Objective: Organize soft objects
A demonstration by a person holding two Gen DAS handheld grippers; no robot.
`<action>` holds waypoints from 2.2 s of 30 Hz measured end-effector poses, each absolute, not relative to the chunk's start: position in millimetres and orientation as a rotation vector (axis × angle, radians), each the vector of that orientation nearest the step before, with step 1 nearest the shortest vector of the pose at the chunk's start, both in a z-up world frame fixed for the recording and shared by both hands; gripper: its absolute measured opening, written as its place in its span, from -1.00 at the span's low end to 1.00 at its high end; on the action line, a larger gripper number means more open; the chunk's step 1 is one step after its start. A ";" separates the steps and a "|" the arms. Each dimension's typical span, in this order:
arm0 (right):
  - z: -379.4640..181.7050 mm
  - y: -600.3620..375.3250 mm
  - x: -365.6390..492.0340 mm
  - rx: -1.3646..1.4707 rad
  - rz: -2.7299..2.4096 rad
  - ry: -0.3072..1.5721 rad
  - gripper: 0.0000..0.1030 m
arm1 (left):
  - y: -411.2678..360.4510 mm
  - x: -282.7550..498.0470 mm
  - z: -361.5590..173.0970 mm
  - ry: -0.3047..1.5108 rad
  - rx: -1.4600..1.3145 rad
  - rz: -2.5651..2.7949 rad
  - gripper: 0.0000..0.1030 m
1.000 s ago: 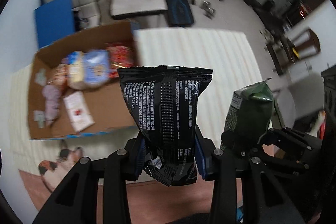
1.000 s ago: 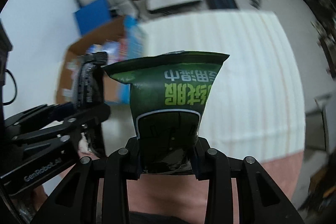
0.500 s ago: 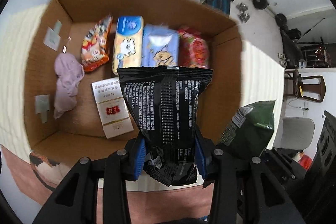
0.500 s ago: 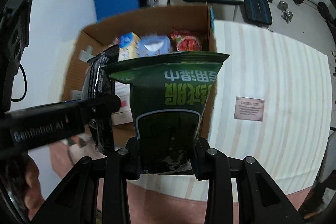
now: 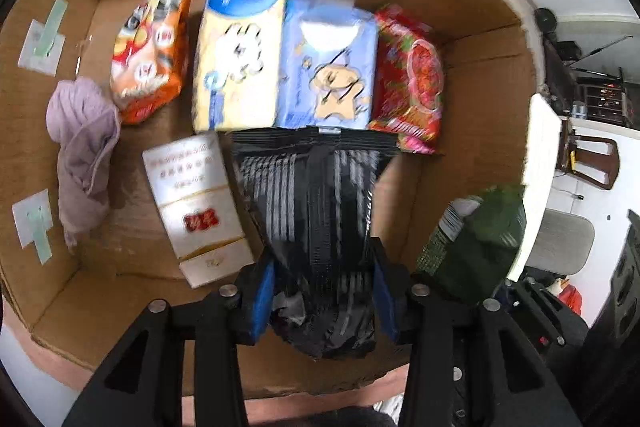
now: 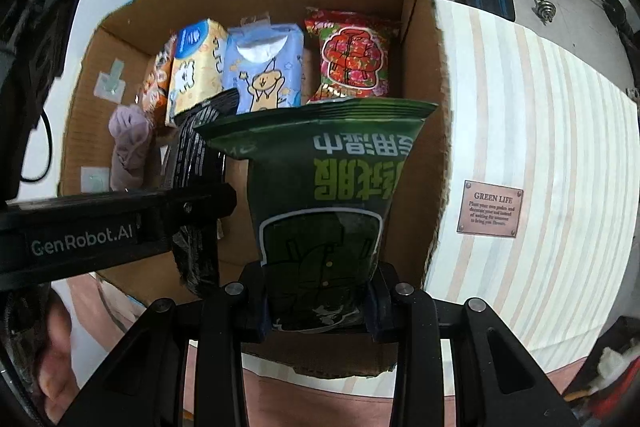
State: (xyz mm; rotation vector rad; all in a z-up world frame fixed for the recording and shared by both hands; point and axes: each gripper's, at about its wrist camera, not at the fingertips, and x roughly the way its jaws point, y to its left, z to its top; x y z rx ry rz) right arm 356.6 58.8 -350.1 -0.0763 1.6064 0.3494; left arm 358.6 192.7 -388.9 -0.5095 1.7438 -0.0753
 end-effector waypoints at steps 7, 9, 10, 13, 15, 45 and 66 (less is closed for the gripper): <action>-340.1 68.8 357.9 -0.143 0.317 1.570 0.54 | 200.6 358.1 -375.5 1.710 -0.449 -0.075 0.51; -338.1 69.1 358.8 -0.149 0.305 1.568 0.57 | 202.8 356.0 -369.4 1.700 -0.429 -0.067 0.52; -336.8 68.4 359.1 -0.145 0.303 1.567 0.63 | 204.0 354.3 -365.2 1.691 -0.418 -0.062 0.55; -333.1 67.9 356.5 -0.154 0.292 1.555 0.79 | 204.6 349.7 -357.0 1.663 -0.371 -0.035 0.77; -337.8 73.3 354.3 -0.149 0.290 1.549 0.92 | 206.2 345.2 -349.9 1.644 -0.331 -0.008 0.80; -239.0 16.9 297.1 -0.042 0.219 1.336 1.00 | 197.5 255.5 -220.6 1.274 -0.124 0.172 0.94; -50.4 -40.2 145.9 -0.002 0.238 0.992 1.00 | 167.2 125.0 -64.7 0.995 -0.139 0.164 0.94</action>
